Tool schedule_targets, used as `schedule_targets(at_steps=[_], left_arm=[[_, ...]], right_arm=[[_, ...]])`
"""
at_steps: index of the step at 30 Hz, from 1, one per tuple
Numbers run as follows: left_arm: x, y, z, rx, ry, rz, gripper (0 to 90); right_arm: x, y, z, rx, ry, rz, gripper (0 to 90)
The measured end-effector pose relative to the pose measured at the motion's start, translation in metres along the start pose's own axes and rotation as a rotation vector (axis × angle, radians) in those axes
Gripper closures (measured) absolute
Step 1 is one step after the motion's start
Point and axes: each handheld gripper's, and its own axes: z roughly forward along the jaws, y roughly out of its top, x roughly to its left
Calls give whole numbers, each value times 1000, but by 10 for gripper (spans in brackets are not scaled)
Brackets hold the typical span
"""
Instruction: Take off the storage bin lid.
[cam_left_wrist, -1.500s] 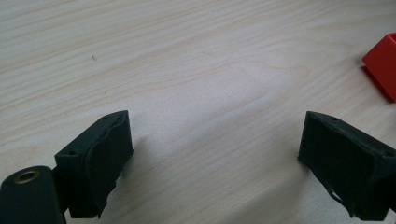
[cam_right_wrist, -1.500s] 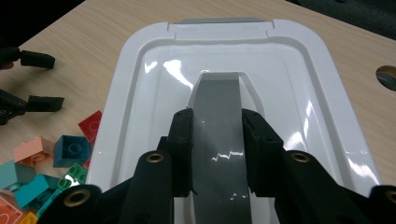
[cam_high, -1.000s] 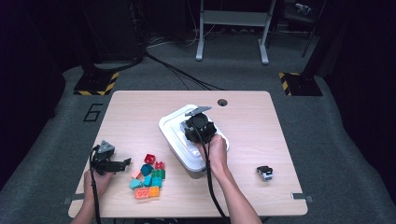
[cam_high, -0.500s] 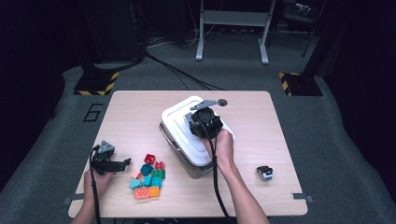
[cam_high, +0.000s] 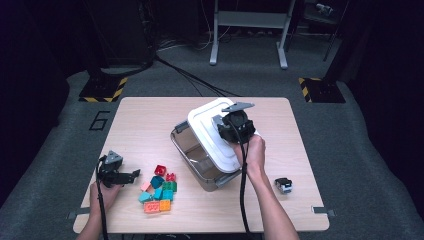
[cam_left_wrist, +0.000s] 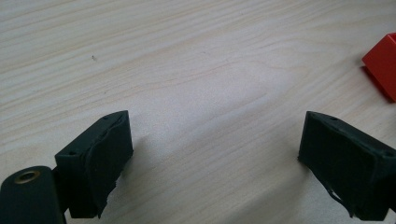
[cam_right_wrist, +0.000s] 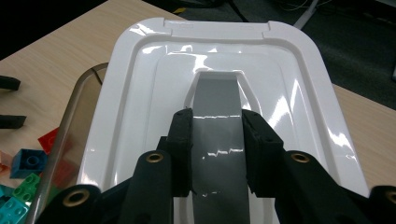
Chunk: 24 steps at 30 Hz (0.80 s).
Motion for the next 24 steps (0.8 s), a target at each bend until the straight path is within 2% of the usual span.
schedule_targets(at_steps=[4,12,24], left_arm=[[0,0,0,0,0,0,96],[0,0,0,0,0,0,96],[0,0,0,1,-1,2,95]], right_arm=[[-10,-3,-3,-3,-17,21,671],[-27,-6,-11,1,-54,28,671],[-65,-15,-17,0,-116,78,671]])
